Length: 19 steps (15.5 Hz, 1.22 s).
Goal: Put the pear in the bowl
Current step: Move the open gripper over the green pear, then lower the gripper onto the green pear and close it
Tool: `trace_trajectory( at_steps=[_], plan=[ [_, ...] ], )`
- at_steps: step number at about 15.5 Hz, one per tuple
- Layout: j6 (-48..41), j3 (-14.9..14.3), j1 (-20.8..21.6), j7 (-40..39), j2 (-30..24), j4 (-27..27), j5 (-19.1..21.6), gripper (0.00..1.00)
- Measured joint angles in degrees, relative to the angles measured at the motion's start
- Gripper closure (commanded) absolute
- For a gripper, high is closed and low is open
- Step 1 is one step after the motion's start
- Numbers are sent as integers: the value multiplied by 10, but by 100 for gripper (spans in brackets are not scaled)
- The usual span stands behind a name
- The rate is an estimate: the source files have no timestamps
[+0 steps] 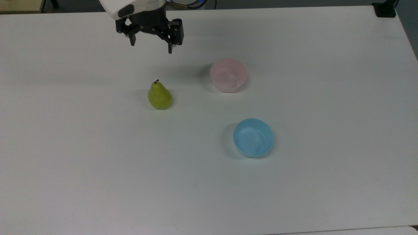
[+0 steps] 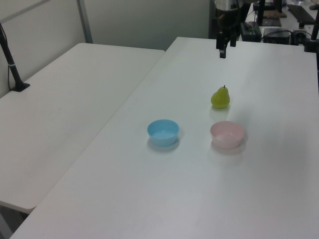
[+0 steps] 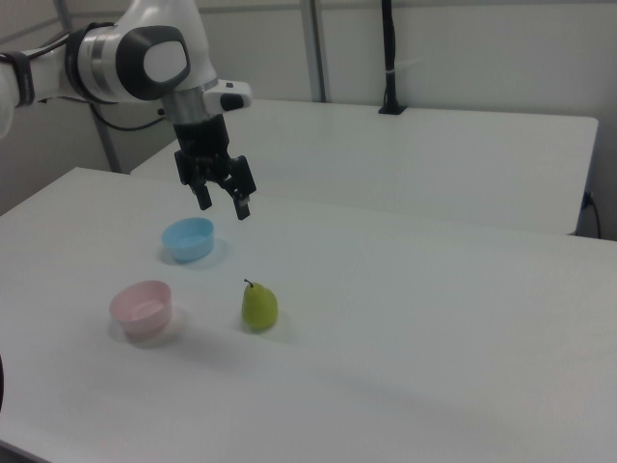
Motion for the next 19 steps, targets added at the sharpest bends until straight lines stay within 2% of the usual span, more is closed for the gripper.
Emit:
trace_trajectory(
  at_steps=[6, 12, 15, 19],
  plan=[
    [3, 5, -7, -28, 5, -2, 11, 0],
    [14, -5, -5, -42, 16, 0, 21, 0],
    [17, -42, 30, -72, 61, 5, 21, 0],
    [19, -61, 44, -123, 111, 6, 21, 0]
  ],
)
